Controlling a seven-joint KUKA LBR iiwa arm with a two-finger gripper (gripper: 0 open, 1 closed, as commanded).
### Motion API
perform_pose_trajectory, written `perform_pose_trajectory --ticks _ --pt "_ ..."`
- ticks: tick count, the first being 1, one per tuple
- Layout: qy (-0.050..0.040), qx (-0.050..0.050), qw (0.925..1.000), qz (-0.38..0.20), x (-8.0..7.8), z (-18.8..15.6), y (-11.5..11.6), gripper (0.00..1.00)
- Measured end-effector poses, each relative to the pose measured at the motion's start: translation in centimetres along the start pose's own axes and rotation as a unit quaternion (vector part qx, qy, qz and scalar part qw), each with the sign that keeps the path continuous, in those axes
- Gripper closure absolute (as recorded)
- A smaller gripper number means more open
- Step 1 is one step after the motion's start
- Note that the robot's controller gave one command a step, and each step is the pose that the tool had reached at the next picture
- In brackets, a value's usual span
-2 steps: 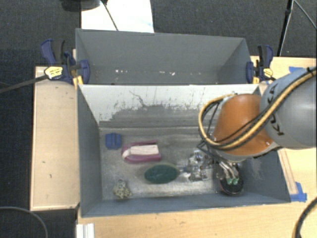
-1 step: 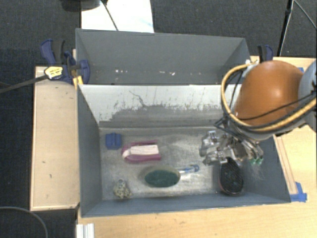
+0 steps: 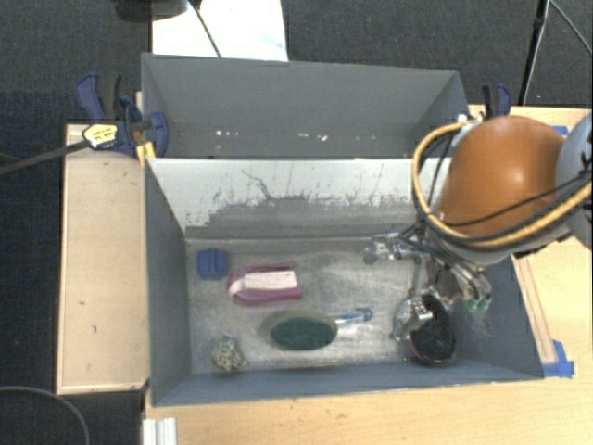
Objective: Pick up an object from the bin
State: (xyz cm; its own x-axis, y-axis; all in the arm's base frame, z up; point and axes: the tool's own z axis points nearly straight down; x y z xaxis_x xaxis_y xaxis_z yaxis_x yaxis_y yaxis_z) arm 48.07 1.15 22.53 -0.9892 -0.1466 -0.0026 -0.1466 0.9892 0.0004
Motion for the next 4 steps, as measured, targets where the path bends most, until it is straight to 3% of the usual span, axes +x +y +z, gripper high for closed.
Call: perform_pose_trajectory --ticks 1,2,3,4 --pt "0.0030 -0.001 0.9988 -0.049 -2.7 10.3 5.5 0.00" --pt "-0.0057 0.001 0.9983 -0.058 -1.7 15.4 5.9 0.00" --pt "-0.0099 0.001 0.9932 -0.116 -1.7 15.2 9.9 0.00" --pt "0.0024 0.000 0.9934 -0.114 -1.0 15.4 9.8 1.00"
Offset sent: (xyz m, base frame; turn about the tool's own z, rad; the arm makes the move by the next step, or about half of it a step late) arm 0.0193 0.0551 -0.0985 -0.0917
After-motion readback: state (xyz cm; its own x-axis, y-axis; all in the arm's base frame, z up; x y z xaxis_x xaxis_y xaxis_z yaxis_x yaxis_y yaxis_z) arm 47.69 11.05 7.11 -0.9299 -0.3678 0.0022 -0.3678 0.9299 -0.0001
